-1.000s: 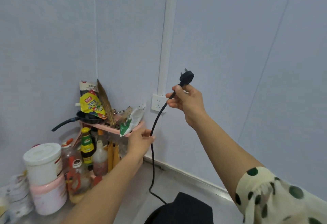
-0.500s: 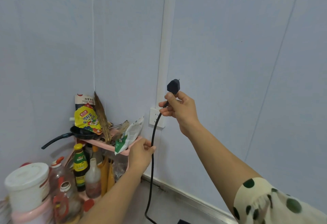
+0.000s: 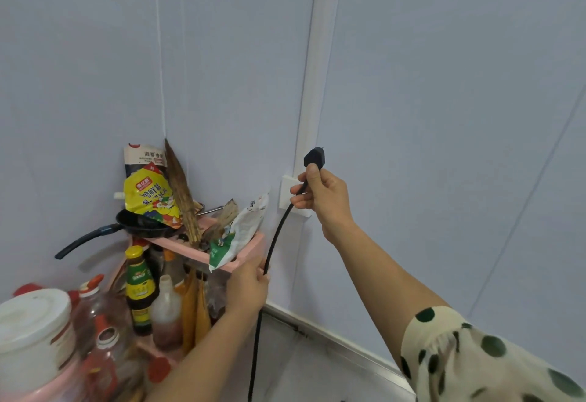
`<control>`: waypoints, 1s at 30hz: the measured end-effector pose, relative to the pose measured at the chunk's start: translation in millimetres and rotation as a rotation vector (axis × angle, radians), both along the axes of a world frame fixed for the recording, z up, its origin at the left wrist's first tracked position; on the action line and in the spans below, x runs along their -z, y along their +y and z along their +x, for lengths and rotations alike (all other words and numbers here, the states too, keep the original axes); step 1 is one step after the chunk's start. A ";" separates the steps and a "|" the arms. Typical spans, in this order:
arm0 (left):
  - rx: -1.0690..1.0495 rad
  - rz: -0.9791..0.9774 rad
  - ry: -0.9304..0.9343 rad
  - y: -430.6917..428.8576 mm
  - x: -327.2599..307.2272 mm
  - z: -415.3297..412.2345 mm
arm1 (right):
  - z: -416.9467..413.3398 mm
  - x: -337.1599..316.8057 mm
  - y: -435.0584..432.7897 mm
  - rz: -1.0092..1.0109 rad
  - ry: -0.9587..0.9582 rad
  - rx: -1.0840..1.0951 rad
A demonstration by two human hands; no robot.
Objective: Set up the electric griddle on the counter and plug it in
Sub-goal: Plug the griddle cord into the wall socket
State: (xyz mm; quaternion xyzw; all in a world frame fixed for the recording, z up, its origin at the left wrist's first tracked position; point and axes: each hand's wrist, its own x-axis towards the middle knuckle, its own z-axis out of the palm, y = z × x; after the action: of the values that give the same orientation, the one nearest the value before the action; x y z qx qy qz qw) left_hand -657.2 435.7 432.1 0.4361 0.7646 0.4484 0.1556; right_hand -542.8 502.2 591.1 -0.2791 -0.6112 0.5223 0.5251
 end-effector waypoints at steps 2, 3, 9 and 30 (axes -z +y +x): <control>-0.027 -0.048 0.057 3.4 10.3 -9.9 | -8.8 16.9 11.8 -0.025 -0.017 -0.001; -0.035 -0.073 0.070 5.7 15.4 -14.4 | -12.5 25.2 17.2 -0.036 -0.028 0.002; 0.039 -0.173 -0.034 18.0 62.5 -30.9 | -35.3 75.2 46.0 -0.078 -0.112 0.048; 0.299 -0.330 -0.095 31.5 123.1 -41.5 | -73.3 136.7 95.4 -0.210 -0.200 0.154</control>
State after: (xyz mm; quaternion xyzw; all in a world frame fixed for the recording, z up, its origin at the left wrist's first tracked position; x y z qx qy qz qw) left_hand -698.7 467.2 309.0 0.4917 0.7463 0.3092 0.3252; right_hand -616.1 597.5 454.4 -0.4289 -0.5792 0.5113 0.4681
